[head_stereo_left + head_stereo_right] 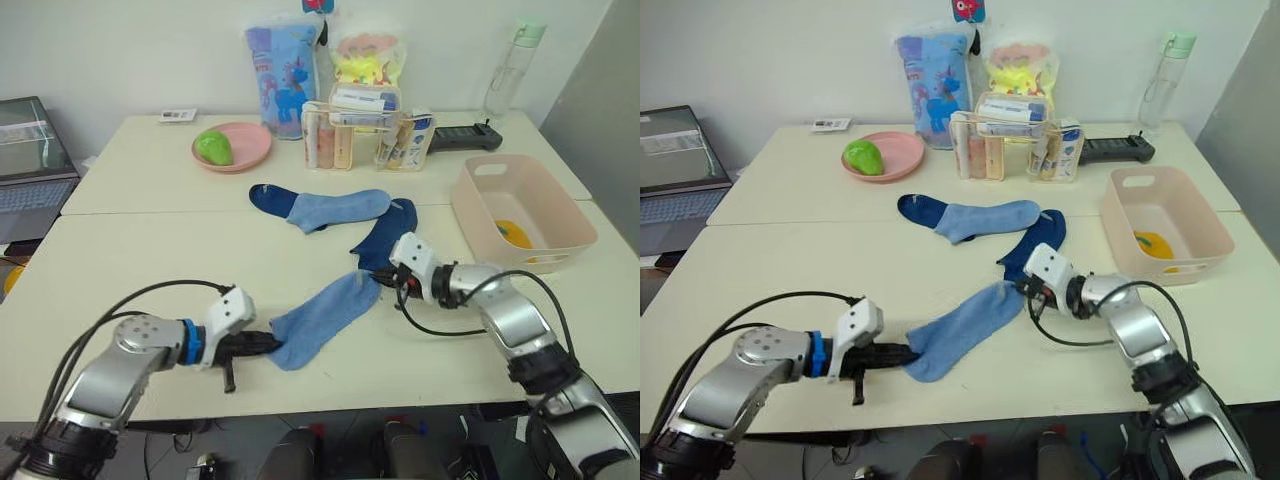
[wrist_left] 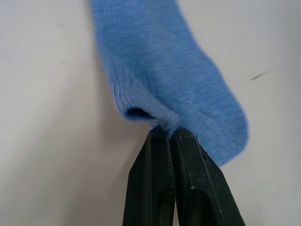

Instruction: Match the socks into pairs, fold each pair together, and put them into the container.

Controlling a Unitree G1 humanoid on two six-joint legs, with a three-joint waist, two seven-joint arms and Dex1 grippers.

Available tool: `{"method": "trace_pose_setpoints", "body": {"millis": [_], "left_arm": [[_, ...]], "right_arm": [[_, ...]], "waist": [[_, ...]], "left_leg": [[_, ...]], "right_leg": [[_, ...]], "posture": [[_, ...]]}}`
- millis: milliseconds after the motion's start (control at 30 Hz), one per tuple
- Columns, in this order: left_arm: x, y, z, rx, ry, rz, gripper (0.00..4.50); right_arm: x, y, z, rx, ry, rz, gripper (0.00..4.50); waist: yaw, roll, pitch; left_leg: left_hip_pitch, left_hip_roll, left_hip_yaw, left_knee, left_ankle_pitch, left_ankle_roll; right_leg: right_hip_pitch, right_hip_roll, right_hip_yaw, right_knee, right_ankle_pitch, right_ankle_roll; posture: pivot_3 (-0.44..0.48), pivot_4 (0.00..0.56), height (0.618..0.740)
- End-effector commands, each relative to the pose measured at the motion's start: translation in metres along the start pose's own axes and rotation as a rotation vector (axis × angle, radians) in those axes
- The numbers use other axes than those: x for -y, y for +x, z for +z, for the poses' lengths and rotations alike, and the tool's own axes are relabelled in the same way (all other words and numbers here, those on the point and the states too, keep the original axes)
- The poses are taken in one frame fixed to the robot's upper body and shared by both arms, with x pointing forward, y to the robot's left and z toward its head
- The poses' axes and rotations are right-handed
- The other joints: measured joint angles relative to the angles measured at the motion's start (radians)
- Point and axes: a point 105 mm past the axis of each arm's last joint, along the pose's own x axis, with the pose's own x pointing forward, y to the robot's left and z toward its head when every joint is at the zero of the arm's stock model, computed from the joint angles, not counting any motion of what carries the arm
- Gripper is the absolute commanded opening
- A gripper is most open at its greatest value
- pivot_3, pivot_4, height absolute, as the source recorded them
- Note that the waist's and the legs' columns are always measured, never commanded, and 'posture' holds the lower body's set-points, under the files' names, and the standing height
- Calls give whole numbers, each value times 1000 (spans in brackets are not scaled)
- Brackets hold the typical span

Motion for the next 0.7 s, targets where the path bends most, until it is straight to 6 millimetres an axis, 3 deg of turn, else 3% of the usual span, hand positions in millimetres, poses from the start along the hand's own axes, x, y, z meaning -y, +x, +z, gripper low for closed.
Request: {"method": "trace_pose_setpoints", "body": {"millis": [33, 200, 533, 667, 700], "left_arm": [[18, 15, 17, 76, -42, -20, 0], [33, 32, 20, 113, -109, -17, 0], [35, 50, 24, 189, -219, 25, 0], [38, 51, 23, 197, -234, 12, 987], [38, 49, 23, 197, -232, 10, 1331]], "right_arm": [[3, 21, 15, 19, -81, 39, 21], [7, 45, 29, 51, -138, 72, 21], [-15, 70, 49, 136, -175, 165, 21], [-17, 71, 49, 154, -184, 165, 0], [-18, 70, 49, 158, -183, 172, 213]], "waist": [[-1, 0, 0], [-3, 0, 0], [-3, 0, 0], [-3, 0, 0], [-3, 0, 0]], "left_leg": [[0, 0, 0, 0, 0, 0], [0, 0, 0, 0, 0, 0], [1, 0, 0, 0, 0, 0], [1, 0, 0, 0, 0, 0], [1, 0, 0, 0, 0, 0]], "right_leg": [[0, 0, 0, 0, 0, 0], [0, 0, 0, 1, 0, 0], [0, 0, 0, 1, 0, 0], [0, 0, 0, 1, 0, 0], [0, 0, 0, 1, 0, 0]], "posture": [[0, 150, 740], [0, 150, 740], [0, 150, 740], [0, 150, 740], [0, 150, 740]]}}
